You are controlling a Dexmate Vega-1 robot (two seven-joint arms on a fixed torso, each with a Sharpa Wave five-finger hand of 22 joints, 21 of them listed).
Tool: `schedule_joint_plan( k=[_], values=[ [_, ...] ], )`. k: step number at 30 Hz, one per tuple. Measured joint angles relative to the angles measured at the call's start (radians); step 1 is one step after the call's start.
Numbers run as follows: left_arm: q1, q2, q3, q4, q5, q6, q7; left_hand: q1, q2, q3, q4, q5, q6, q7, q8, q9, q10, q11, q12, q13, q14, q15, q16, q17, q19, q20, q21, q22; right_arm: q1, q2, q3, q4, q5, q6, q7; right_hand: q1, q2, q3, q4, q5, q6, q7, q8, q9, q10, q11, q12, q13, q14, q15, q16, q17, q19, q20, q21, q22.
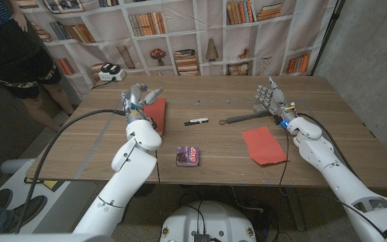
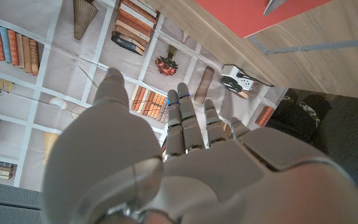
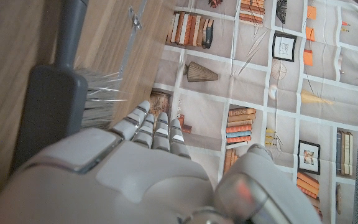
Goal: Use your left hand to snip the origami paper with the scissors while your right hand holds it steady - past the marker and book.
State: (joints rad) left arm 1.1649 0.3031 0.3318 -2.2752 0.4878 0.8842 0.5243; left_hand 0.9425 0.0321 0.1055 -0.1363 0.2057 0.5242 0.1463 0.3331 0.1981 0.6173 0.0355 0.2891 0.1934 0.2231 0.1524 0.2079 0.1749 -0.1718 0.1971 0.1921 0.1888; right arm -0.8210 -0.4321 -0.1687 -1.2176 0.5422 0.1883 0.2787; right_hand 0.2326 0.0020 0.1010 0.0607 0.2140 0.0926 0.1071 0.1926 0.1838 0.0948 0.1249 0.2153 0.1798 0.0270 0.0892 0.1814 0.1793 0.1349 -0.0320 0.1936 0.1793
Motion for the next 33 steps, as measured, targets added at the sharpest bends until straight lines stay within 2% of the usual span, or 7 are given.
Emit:
schedule_joint_plan(
  k=[9,14,19,20,21,24,33],
  values=[
    [-0.002,-0.017,0.054,-0.072,0.18,0.144,-0.122,0.026,0.026,0.014,-0.001,-0.008,-0.005,0.015,-0.011,0.005,-0.009,0.017,-0.016,0.001,-0.008,0.007,-0.005,0.005,-0.002,0.009,-0.004,0.0,-0.004,-0.004,0.002,-0.008,0.003,-0.013,0.008,0.0,0.0,0.0,0.0,0.0,0.0,0.0,0.0,0.0,0.0,0.0,0.0,0.0,0.0,0.0,0.0,0.0,-0.004,0.004,0.0,0.0],
    [-0.01,-0.001,0.073,-0.098,0.26,0.223,-0.221,0.11,0.054,0.047,-0.019,-0.008,-0.118,0.011,-0.065,0.014,-0.066,0.062,-0.059,0.015,-0.051,0.028,-0.012,0.005,-0.002,0.009,0.001,0.0,-0.007,-0.004,0.001,-0.015,0.003,-0.014,0.008,0.0,0.0,0.0,0.0,0.0,0.0,0.0,0.0,0.0,0.0,0.0,0.0,0.0,0.0,0.0,0.0,0.0,-0.005,0.005,0.0,0.0],
    [-0.019,0.021,0.088,-0.123,0.337,0.311,-0.338,0.159,0.065,0.065,-0.026,-0.008,-0.164,0.005,-0.089,0.018,-0.106,0.084,-0.069,0.026,-0.076,0.036,-0.012,0.005,-0.002,0.009,0.001,0.0,-0.011,0.001,0.0,-0.019,0.003,-0.014,0.008,0.007,0.007,0.004,-0.004,0.0,0.0,0.0,0.0,0.0,0.0,0.0,0.0,0.0,0.0,0.0,0.0,0.0,-0.005,0.005,0.0,0.0],
    [-0.019,0.021,0.088,-0.123,0.351,0.327,-0.36,0.162,0.067,0.065,-0.026,-0.008,-0.167,0.002,-0.089,0.018,-0.109,0.087,-0.069,0.027,-0.077,0.037,-0.012,0.005,-0.002,0.009,0.001,0.0,-0.012,0.002,0.0,-0.02,0.003,-0.014,0.008,0.007,0.007,0.004,-0.004,0.0,0.0,0.0,0.0,0.0,0.0,0.0,0.0,0.0,0.0,0.0,0.0,0.0,-0.005,0.005,0.0,0.0],
    [-0.045,0.066,0.123,-0.157,0.361,0.339,-0.374,0.163,0.068,0.068,-0.024,-0.008,-0.167,0.002,-0.089,0.019,-0.11,0.088,-0.069,0.028,-0.077,0.037,-0.012,0.005,-0.002,0.009,0.001,0.0,-0.012,0.002,-0.001,-0.02,0.003,-0.013,0.008,0.007,0.007,0.004,-0.004,0.0,0.0,0.0,0.0,0.0,0.0,0.0,0.0,0.0,0.001,0.001,0.0,0.0,-0.005,0.005,0.0,0.0],
    [-0.061,0.09,0.148,-0.171,0.434,0.399,-0.46,0.178,0.067,0.073,-0.018,-0.008,-0.156,0.003,-0.089,0.02,-0.094,0.095,-0.064,0.032,-0.055,0.036,-0.006,0.005,-0.002,0.009,0.012,0.0,-0.016,0.007,-0.001,-0.021,0.003,-0.01,0.007,0.012,0.012,0.004,-0.004,0.0,0.006,-0.005,0.0,0.0,0.003,0.002,0.0,0.0,0.002,0.001,0.0,0.0,-0.005,0.005,0.0,0.0],
    [-0.075,0.079,0.188,-0.174,0.668,0.472,-0.7,0.172,0.061,0.065,0.001,-0.013,-0.069,0.011,-0.062,0.028,-0.005,0.084,-0.035,0.035,0.043,0.021,0.017,0.005,-0.002,0.009,0.034,0.005,-0.026,0.012,-0.003,-0.03,0.004,-0.006,0.001,0.017,0.017,0.007,-0.007,0.0,0.006,-0.005,0.0,0.0,0.004,0.004,0.0,0.0,0.002,0.001,0.0,0.0,-0.005,0.005,0.0,0.0]
  ],
)
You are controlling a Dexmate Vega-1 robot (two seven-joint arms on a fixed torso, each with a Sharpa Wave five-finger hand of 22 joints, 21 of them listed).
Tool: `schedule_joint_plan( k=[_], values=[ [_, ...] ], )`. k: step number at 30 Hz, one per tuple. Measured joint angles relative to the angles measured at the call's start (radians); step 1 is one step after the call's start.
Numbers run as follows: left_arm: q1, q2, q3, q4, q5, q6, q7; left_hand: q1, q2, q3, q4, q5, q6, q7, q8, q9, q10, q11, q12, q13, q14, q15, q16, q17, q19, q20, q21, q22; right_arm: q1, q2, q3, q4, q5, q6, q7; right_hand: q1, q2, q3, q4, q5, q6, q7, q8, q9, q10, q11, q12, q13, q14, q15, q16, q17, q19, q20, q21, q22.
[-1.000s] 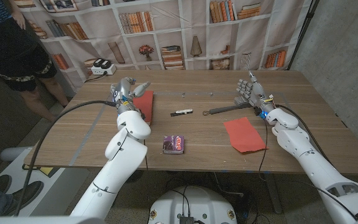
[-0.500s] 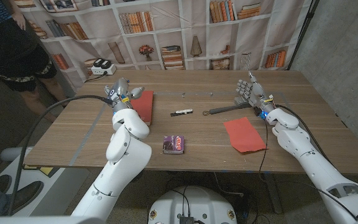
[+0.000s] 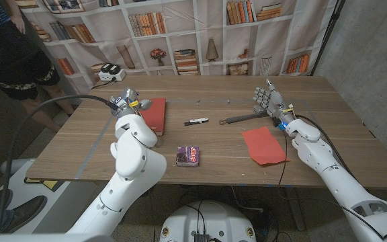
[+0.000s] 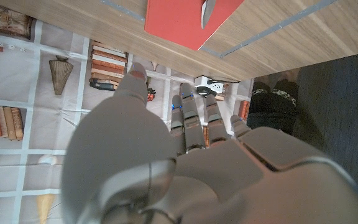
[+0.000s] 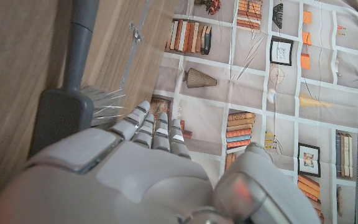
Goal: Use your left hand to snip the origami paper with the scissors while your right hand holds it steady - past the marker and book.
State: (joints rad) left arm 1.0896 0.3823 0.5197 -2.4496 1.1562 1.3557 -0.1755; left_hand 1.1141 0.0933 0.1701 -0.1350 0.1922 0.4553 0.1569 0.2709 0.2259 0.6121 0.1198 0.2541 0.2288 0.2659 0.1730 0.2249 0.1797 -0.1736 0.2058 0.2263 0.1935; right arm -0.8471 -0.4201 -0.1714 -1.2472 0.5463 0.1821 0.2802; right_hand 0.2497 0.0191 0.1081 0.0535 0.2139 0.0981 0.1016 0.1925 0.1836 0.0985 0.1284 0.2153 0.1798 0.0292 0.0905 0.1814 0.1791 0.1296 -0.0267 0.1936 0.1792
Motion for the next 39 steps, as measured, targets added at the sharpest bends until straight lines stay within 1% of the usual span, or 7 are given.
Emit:
schedule_joint_plan(
  k=[3,9,13,14,16,30,39],
  values=[
    [0.003,-0.018,0.003,0.004,0.089,0.007,-0.064,-0.005,-0.005,-0.003,0.003,0.0,0.013,0.002,0.006,0.005,0.016,0.005,0.001,-0.001,0.006,0.006,0.003,0.0,0.0,0.0,0.0,0.0,-0.002,0.0,-0.002,-0.003,0.0,0.0,-0.003,0.0,0.0,0.0,0.0,0.0,0.0,0.0,0.0,0.0,0.0,0.0,0.0,0.0,0.0,0.0,0.0,0.0,0.0,0.0,0.0,0.0],
    [0.049,-0.114,-0.017,0.009,0.211,-0.005,-0.112,-0.013,0.003,0.001,0.007,0.0,0.019,0.0,0.008,0.005,0.024,0.012,0.001,-0.001,-0.013,0.024,-0.01,0.0,-0.004,0.004,0.0,0.0,-0.003,0.001,-0.006,-0.005,-0.001,-0.004,-0.005,0.0,0.0,0.004,-0.004,0.0,0.0,0.0,0.0,0.0,0.0,0.0,0.0,0.0,0.0,0.0,0.0,0.0,0.0,0.0,0.0,0.0],
    [0.049,-0.114,-0.017,0.009,0.247,-0.02,-0.107,-0.013,0.003,-0.003,0.011,0.0,0.019,0.0,0.008,0.005,0.01,0.033,-0.01,0.0,-0.059,0.036,-0.029,0.001,-0.006,0.006,-0.012,-0.003,-0.001,0.001,-0.009,-0.005,-0.001,-0.004,-0.005,0.0,0.0,0.004,-0.004,0.0,0.0,0.0,0.0,0.0,0.0,0.0,0.0,0.0,0.0,0.0,0.0,0.0,0.0,0.0,0.0,0.0],
    [0.091,-0.192,-0.032,0.012,0.251,-0.023,-0.105,-0.013,0.003,-0.003,0.011,0.0,0.019,0.0,0.008,0.005,0.005,0.038,-0.011,0.001,-0.069,0.036,-0.029,0.003,-0.006,0.006,-0.012,-0.003,0.0,0.001,-0.009,-0.006,-0.003,-0.01,-0.005,0.0,0.0,0.004,-0.004,0.0,0.0,0.0,0.0,0.0,0.0,0.0,0.0,0.0,0.0,0.0,0.0,0.0,0.0,0.0,0.0,0.0],
    [0.11,-0.226,-0.042,0.014,0.263,-0.033,-0.095,-0.013,0.003,-0.002,0.012,0.0,0.019,0.0,0.001,0.007,0.006,0.042,-0.011,0.002,-0.075,0.039,-0.029,0.005,-0.006,0.006,-0.016,-0.003,0.002,0.0,-0.011,-0.005,-0.005,-0.014,-0.004,0.004,0.004,0.004,-0.004,-0.004,0.0,0.0,0.0,0.0,0.0,0.0,0.0,0.0,0.0,0.0,0.0,0.0,-0.003,0.003,0.0,0.0],
    [0.178,-0.374,-0.109,0.034,0.245,-0.084,-0.028,0.015,0.026,0.018,-0.002,-0.008,0.086,0.007,0.015,0.009,0.088,0.016,-0.011,-0.015,-0.003,0.011,-0.005,-0.003,-0.006,0.005,-0.016,-0.003,0.013,0.0,-0.02,0.008,-0.007,-0.036,0.008,0.004,0.004,0.002,-0.011,-0.009,0.0,0.0,0.0,0.0,0.0,0.0,0.0,0.0,0.0,0.0,0.0,0.0,-0.004,0.004,0.0,0.0],
    [0.193,-0.411,-0.147,0.034,0.173,-0.097,-0.002,0.027,0.017,0.022,0.003,-0.011,0.092,0.009,0.015,0.009,0.093,0.021,-0.011,-0.015,0.008,0.022,-0.005,-0.003,0.0,0.011,-0.011,-0.003,0.014,-0.002,-0.023,0.004,-0.01,-0.054,0.005,0.004,0.004,0.002,-0.011,-0.009,0.0,0.0,0.0,0.0,0.0,0.0,0.0,0.0,-0.001,0.004,0.0,0.0,-0.004,0.004,0.0,0.0]
  ],
)
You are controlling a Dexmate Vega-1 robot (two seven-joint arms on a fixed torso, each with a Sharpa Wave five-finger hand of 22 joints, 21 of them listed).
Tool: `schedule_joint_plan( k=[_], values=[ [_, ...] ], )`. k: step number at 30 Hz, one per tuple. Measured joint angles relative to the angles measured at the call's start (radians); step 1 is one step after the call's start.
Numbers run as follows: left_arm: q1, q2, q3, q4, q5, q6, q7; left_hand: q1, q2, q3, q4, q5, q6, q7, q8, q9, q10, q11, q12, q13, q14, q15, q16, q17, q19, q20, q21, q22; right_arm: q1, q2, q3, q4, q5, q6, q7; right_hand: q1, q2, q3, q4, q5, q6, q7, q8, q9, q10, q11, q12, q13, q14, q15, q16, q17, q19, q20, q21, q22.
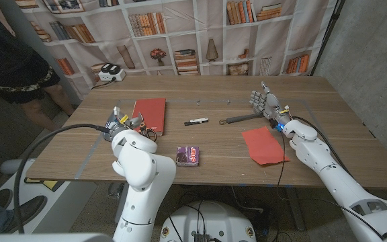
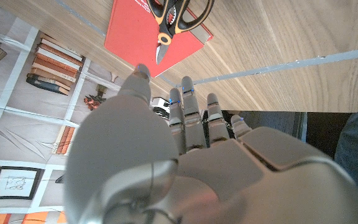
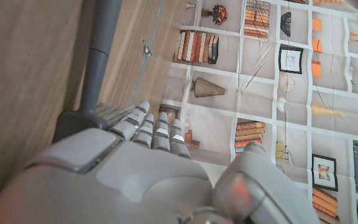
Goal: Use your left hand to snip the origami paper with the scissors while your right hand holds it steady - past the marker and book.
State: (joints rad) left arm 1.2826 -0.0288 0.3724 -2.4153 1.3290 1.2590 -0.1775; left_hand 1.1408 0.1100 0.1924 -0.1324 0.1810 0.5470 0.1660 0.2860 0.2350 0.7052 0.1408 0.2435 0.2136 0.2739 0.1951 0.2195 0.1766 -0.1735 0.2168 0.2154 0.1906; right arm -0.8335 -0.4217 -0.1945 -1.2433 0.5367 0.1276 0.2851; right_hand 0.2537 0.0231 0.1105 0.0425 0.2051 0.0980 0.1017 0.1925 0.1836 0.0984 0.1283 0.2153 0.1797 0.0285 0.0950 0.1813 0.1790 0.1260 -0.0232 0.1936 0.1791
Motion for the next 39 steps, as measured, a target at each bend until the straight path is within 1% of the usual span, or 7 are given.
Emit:
schedule_joint_plan(
  k=[12,18,26,31,33,37,39],
  values=[
    [-0.023,0.013,-0.039,0.017,-0.071,0.026,-0.011,-0.009,0.009,0.004,0.004,0.0,0.0,0.0,0.0,0.0,0.0,0.0,-0.008,0.0,0.001,0.001,0.0,0.0,0.0,0.0,0.0,0.0,-0.006,-0.002,-0.004,-0.017,-0.004,-0.016,-0.013,0.0,0.0,0.0,0.0,0.0,0.0,0.0,0.0,0.0,0.0,0.0,-0.005,0.0,0.0,0.0,0.0,0.0,0.0,0.0,0.0,0.0],
    [-0.057,0.054,-0.038,0.035,-0.09,0.063,-0.041,-0.009,0.009,0.004,0.004,0.0,0.0,0.0,-0.006,-0.002,0.004,0.004,-0.008,-0.002,0.001,0.001,0.0,0.0,0.0,0.0,0.0,0.0,-0.007,0.001,-0.005,-0.014,-0.004,-0.017,-0.017,0.0,0.0,-0.003,-0.003,0.0,0.0,0.0,0.0,0.0,0.0,0.0,-0.005,0.0,0.0,0.0,0.0,0.0,0.0,0.0,0.0,0.0],
    [-0.098,0.07,-0.02,0.087,0.031,0.104,-0.183,-0.017,0.002,-0.002,0.013,-0.004,0.0,0.0,-0.006,-0.003,0.014,0.015,-0.008,-0.005,0.005,0.013,0.0,0.0,0.0,0.0,0.0,0.0,0.0,0.009,-0.008,0.005,-0.004,-0.018,-0.015,0.0,0.0,-0.004,-0.004,0.0,0.0,0.0,0.0,0.0,0.0,0.0,-0.004,0.0,0.001,-0.001,0.0,0.0,0.0,0.0,0.0,0.0],
    [-0.11,0.051,-0.025,0.114,0.165,0.083,-0.319,-0.037,0.002,-0.004,0.021,-0.004,0.0,0.0,-0.006,-0.003,0.02,0.028,-0.008,-0.005,0.008,0.016,0.0,0.003,0.0,0.0,0.0,0.0,0.008,0.014,-0.01,0.02,-0.004,-0.018,-0.012,0.0,0.0,-0.004,-0.004,0.0,0.0,0.0,0.0,0.0,0.0,0.0,-0.004,0.0,-0.002,0.002,0.0,0.0,0.0,0.0,0.0,0.0],
    [-0.116,-0.002,-0.045,0.144,0.23,0.054,-0.37,-0.038,0.002,-0.007,0.024,-0.004,0.0,0.0,-0.006,-0.003,0.021,0.029,-0.008,-0.005,0.011,0.014,0.0,0.003,0.0,0.0,0.0,0.0,0.011,0.016,-0.011,0.025,-0.004,-0.018,-0.008,0.0,0.0,-0.004,-0.004,-0.002,0.0,0.0,0.0,0.0,0.0,0.0,-0.004,0.0,-0.005,0.002,0.0,0.0,-0.004,0.004,0.0,0.0],
    [-0.116,-0.046,-0.064,0.158,0.323,0.001,-0.428,-0.052,0.006,-0.006,0.028,-0.004,0.013,0.002,-0.006,-0.008,0.027,0.034,-0.008,-0.008,0.025,0.011,0.0,0.003,0.0,0.0,0.0,0.0,0.016,0.017,-0.011,0.034,-0.004,-0.018,-0.003,0.0,0.0,-0.004,-0.004,-0.008,0.0,0.0,0.0,0.0,0.0,0.0,-0.004,0.0,-0.005,0.002,0.0,0.0,-0.004,0.004,0.0,0.0],
    [-0.112,-0.094,-0.084,0.17,0.368,-0.036,-0.453,-0.052,0.006,-0.009,0.031,-0.004,0.013,0.002,-0.006,-0.008,0.027,0.034,-0.008,-0.009,0.025,0.011,0.0,0.001,0.0,0.0,0.0,0.0,0.018,0.018,-0.011,0.039,-0.004,-0.019,0.001,0.0,0.0,-0.004,-0.004,-0.008,0.0,0.0,0.0,0.0,0.0,0.0,-0.004,0.0,-0.005,0.002,0.0,0.0,-0.004,0.004,0.0,0.0]
  ],
)
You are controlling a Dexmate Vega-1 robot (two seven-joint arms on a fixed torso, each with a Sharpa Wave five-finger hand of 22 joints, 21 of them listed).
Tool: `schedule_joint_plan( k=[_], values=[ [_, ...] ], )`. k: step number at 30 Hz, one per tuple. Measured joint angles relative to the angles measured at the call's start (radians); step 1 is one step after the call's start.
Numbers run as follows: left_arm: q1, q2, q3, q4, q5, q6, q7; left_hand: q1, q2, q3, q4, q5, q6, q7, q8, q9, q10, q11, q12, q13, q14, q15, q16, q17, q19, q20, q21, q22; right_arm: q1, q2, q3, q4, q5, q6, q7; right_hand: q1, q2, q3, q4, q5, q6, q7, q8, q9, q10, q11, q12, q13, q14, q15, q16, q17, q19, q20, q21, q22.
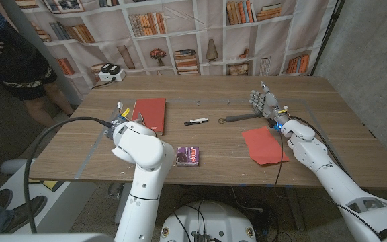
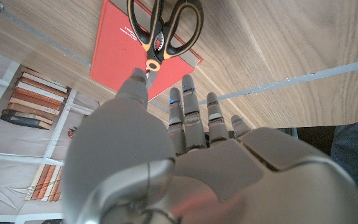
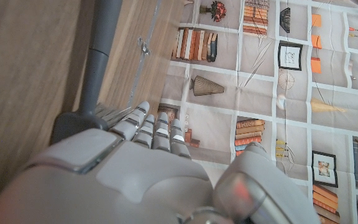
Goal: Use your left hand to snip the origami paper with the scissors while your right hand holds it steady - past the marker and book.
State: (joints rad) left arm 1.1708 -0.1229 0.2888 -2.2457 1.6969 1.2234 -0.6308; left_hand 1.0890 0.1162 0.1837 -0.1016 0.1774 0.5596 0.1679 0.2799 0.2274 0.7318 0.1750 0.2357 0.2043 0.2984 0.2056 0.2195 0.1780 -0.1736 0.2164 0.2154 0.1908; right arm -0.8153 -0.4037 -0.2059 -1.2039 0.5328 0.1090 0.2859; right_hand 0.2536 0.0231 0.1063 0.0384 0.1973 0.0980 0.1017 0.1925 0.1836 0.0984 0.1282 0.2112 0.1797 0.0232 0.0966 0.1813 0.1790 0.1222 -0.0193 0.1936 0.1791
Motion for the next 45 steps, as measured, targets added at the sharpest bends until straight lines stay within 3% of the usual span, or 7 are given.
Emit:
schedule_joint_plan(
  k=[3,6,18,19,33,38,45],
  values=[
    [0.001,-0.01,-0.004,0.002,0.038,-0.035,-0.017,0.0,0.0,-0.001,0.001,0.0,0.002,-0.002,0.0,0.0,0.001,-0.001,0.0,0.0,0.006,-0.005,0.0,-0.001,0.0,0.0,0.0,0.0,0.002,0.0,0.0,0.004,0.0,0.0,0.002,0.0,0.0,0.0,0.0,0.0,0.0,0.0,0.0,0.0,0.0,0.0,0.0,0.0,0.0,0.0,0.0,0.0,0.0,0.0,0.0,0.0],
    [0.011,-0.096,-0.037,0.019,0.083,-0.082,-0.037,0.0,0.0,-0.001,0.001,0.0,0.008,0.003,0.0,0.0,0.004,-0.004,0.0,0.0,0.009,-0.009,0.0,-0.001,0.0,0.0,0.0,0.0,0.004,0.0,0.0,0.009,0.0,-0.001,0.009,0.0,0.0,0.0,0.0,0.0,0.0,0.0,0.0,0.0,0.0,0.0,0.0,0.0,0.0,0.0,0.0,0.0,0.0,0.0,0.0,0.0],
    [0.022,-0.208,-0.086,0.038,0.158,-0.205,-0.063,-0.007,-0.004,0.002,0.004,0.0,0.018,0.003,-0.008,-0.004,0.009,0.002,-0.007,-0.005,0.014,-0.007,0.0,-0.001,0.0,0.0,0.0,0.0,-0.002,-0.007,0.005,0.005,0.001,-0.008,0.014,0.0,0.0,0.0,0.0,0.0,0.0,0.0,0.0,0.0,0.0,0.0,0.0,0.0,0.0,0.0,0.0,0.0,0.0,0.0,0.0,0.0],
    [0.027,-0.244,-0.105,0.043,0.158,-0.214,-0.063,-0.011,0.0,0.002,0.004,0.0,0.018,0.004,-0.008,-0.005,0.009,0.002,-0.008,-0.005,0.014,-0.007,0.0,-0.001,0.0,0.0,0.0,0.0,-0.003,-0.009,0.006,0.002,0.002,-0.015,0.015,0.0,0.0,0.0,0.0,0.0,0.0,0.0,0.0,0.0,0.0,0.0,0.0,0.0,0.0,0.0,0.0,0.0,0.0,0.0,0.0,0.0],
    [0.027,-0.285,-0.14,0.058,0.148,-0.267,-0.058,-0.011,0.0,0.002,0.004,0.0,0.018,0.003,-0.016,-0.005,0.005,-0.002,-0.015,-0.005,0.019,-0.013,-0.011,-0.001,0.0,0.0,0.0,0.0,-0.015,-0.017,0.011,-0.017,0.007,-0.023,0.007,0.0,0.0,-0.003,-0.003,0.0,0.0,0.0,0.0,0.0,0.0,0.0,0.0,0.0,0.002,0.001,0.0,0.0,0.0,0.0,0.0,0.0],
    [0.021,-0.29,-0.145,0.067,0.148,-0.274,-0.062,-0.01,0.0,0.004,0.001,0.0,0.03,0.002,-0.017,-0.005,0.025,-0.022,-0.015,-0.009,0.03,-0.082,-0.016,-0.006,0.0,0.0,0.0,0.0,-0.016,-0.017,0.011,-0.018,0.008,-0.023,0.006,0.0,0.0,-0.003,-0.003,0.0,0.0,0.0,0.0,0.0,0.0,0.0,0.0,0.0,0.002,0.001,0.0,0.0,0.0,0.0,0.0,0.0],
    [0.012,-0.303,-0.153,0.079,0.162,-0.276,-0.07,-0.013,-0.003,0.004,0.001,0.0,0.083,0.01,-0.009,-0.002,0.083,-0.035,-0.005,-0.014,0.079,-0.102,-0.02,-0.011,0.026,0.0,0.0,-0.005,-0.016,-0.017,0.012,-0.014,0.011,-0.023,0.005,0.0,0.0,0.002,-0.007,0.0,0.0,0.0,-0.001,0.0,0.0,0.0,0.0,0.0,0.004,0.0,0.0,0.0,0.0,0.0,0.0,0.0]
  ],
)
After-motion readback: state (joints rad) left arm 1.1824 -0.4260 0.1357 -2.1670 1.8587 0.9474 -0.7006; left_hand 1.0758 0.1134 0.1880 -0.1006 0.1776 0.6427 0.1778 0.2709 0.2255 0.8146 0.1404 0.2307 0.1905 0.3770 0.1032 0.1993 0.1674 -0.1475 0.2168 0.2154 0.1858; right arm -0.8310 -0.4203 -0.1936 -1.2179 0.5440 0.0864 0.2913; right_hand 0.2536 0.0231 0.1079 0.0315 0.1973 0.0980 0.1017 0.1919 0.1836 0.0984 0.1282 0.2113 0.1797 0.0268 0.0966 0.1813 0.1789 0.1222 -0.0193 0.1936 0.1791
